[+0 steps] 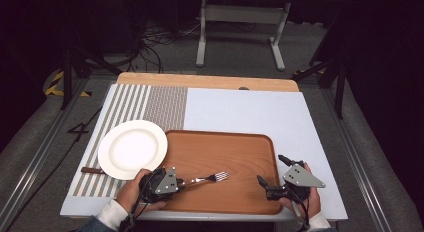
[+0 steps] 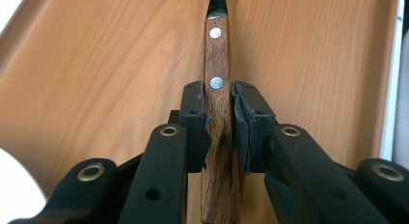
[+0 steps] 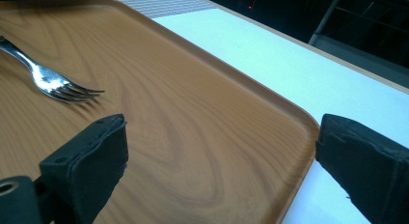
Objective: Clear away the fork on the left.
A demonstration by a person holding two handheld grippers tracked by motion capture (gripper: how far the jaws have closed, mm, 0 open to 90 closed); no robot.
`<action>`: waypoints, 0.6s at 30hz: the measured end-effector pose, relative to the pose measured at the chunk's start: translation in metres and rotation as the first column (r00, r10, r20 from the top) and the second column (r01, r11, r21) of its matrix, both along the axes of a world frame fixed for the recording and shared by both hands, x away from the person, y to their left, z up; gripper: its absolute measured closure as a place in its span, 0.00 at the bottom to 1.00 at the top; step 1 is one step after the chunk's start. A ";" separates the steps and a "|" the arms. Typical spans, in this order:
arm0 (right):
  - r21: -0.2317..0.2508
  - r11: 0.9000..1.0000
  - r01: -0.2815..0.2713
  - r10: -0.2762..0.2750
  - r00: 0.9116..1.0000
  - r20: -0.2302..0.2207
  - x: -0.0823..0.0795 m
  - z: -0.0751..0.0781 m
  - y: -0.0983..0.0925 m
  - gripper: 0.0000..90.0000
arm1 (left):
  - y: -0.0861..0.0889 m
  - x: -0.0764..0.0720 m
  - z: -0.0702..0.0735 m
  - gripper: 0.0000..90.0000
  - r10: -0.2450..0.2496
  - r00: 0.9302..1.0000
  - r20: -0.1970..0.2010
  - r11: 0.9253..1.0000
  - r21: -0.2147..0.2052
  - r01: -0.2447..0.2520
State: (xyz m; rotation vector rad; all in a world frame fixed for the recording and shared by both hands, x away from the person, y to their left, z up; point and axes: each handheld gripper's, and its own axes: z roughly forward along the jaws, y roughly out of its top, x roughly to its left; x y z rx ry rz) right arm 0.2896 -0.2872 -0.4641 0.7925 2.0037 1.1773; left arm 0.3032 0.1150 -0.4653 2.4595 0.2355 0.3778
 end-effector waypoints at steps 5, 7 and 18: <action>-0.008 1.000 -0.003 0.003 1.000 -0.005 0.001 -0.001 0.001 0.06 | 0.004 -0.002 -0.003 0.84 0.008 1.000 -0.021 0.999 -0.035 -0.009; -0.008 1.000 -0.003 0.003 1.000 -0.005 0.001 -0.001 0.001 0.06 | 0.006 -0.005 -0.002 0.82 0.005 0.999 -0.038 0.998 -0.060 -0.007; -0.009 1.000 -0.006 0.006 1.000 0.000 0.000 -0.001 0.002 0.06 | 0.008 -0.001 0.018 1.00 -0.086 0.996 -0.011 0.987 -0.140 0.083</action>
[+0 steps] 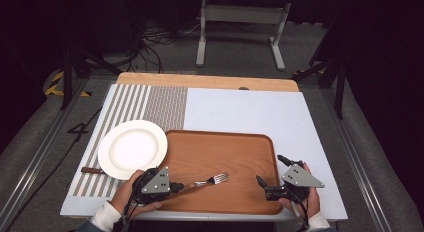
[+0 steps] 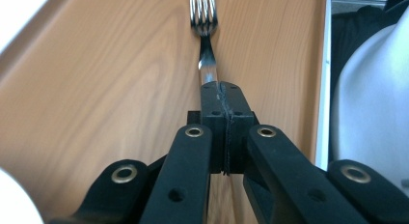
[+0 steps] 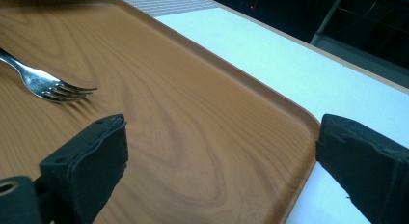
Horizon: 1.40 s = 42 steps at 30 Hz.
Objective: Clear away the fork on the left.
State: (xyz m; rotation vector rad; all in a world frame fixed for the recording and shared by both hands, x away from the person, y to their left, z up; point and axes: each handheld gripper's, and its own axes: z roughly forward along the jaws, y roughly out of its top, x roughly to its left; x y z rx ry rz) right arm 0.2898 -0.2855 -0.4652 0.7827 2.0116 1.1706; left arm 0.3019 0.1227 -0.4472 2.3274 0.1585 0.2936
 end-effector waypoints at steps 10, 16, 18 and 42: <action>0.000 1.000 -0.010 0.010 1.000 0.001 0.000 -0.001 0.001 0.06 | -0.060 0.021 0.001 1.00 -0.174 0.985 0.001 0.984 0.044 0.173; -0.004 1.000 -0.014 0.014 1.000 -0.006 0.000 -0.002 0.001 0.06 | -0.078 0.025 -0.005 1.00 -0.234 0.972 -0.034 0.966 0.106 0.236; -0.005 1.000 -0.016 0.016 1.000 -0.006 0.000 -0.002 0.001 0.06 | -0.083 0.027 -0.007 1.00 -0.231 0.972 -0.031 0.964 0.127 0.233; -0.021 0.999 -0.027 0.027 1.000 -0.016 0.001 -0.003 0.003 0.06 | -0.062 0.058 -0.012 1.00 0.018 1.000 0.014 0.977 0.214 -0.020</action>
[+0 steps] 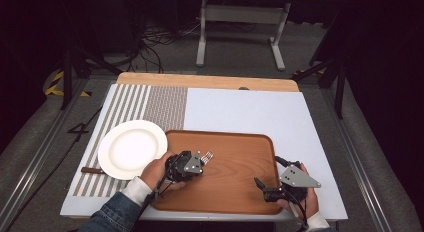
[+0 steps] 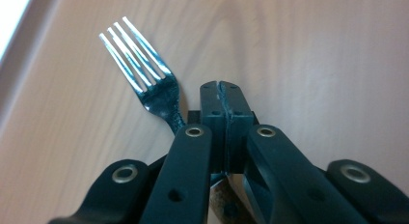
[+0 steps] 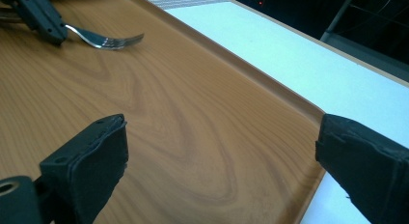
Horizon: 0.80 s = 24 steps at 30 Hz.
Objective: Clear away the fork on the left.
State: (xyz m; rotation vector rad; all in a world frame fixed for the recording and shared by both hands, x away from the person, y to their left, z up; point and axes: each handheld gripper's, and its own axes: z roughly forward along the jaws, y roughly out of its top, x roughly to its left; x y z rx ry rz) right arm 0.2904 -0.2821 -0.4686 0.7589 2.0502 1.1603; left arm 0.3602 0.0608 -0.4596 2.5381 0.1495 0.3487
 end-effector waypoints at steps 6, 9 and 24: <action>-0.001 1.000 -0.001 0.001 1.000 0.000 0.000 0.000 0.000 0.06 | 0.011 0.002 0.002 1.00 0.041 0.999 0.004 0.999 0.027 -0.041; -0.001 1.000 -0.002 0.002 1.000 0.000 0.000 0.000 0.000 0.06 | 0.021 0.004 0.002 1.00 0.067 0.998 0.006 0.997 0.037 -0.067; -0.013 1.000 -0.006 0.006 1.000 0.000 -0.001 0.000 0.002 0.06 | 0.045 0.002 0.002 1.00 0.136 0.991 0.013 0.989 0.050 -0.137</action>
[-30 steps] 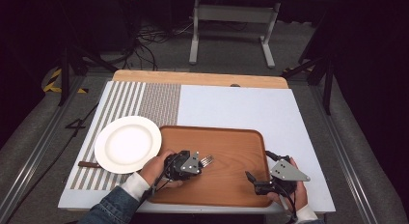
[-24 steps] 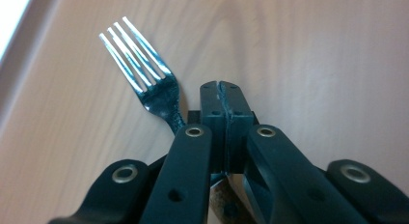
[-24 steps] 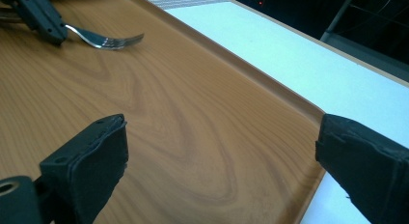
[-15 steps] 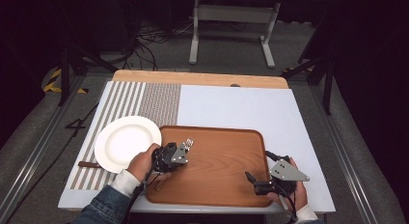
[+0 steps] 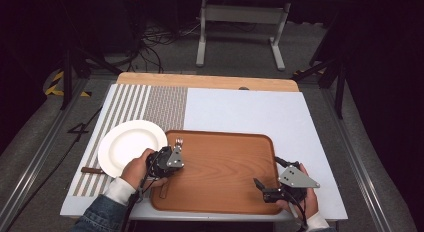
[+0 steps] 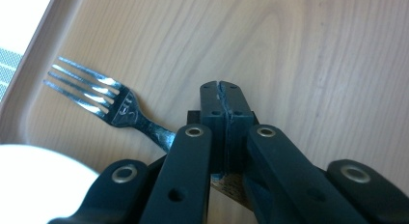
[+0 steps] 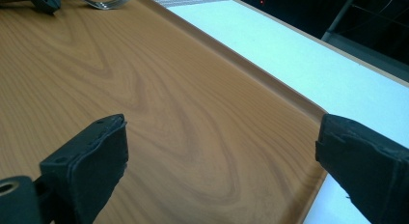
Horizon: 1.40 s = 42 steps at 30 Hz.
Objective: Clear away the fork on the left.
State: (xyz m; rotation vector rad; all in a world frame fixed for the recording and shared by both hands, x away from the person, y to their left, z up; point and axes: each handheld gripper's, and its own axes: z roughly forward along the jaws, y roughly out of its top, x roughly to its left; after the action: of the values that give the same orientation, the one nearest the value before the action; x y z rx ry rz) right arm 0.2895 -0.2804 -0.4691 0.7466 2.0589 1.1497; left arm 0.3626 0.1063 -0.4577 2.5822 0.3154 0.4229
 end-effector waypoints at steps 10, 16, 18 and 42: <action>-0.004 1.000 0.000 0.000 1.000 0.000 0.000 0.000 0.000 0.06 | 0.008 -0.003 -0.001 1.00 0.006 1.000 0.000 1.000 -0.005 -0.006; -0.006 1.000 0.000 0.000 1.000 0.000 0.000 0.000 0.000 0.06 | 0.012 -0.005 0.004 1.00 0.018 0.999 0.038 0.997 -0.072 -0.015; -0.005 1.000 0.000 0.000 1.000 0.002 -0.001 0.000 0.001 0.06 | 0.012 -0.006 0.009 1.00 0.018 0.998 0.060 0.994 -0.107 -0.012; 0.021 1.000 0.007 -0.008 0.999 0.053 -0.009 0.008 0.003 0.07 | 0.005 -0.013 0.031 0.75 -0.020 0.969 0.247 0.952 -0.291 0.093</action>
State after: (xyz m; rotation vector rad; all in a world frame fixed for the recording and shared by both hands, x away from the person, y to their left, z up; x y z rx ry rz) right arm 0.2810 -0.2778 -0.4608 0.7254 2.0012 1.1765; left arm 0.3491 0.1110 -0.4270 2.2086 0.2004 0.6114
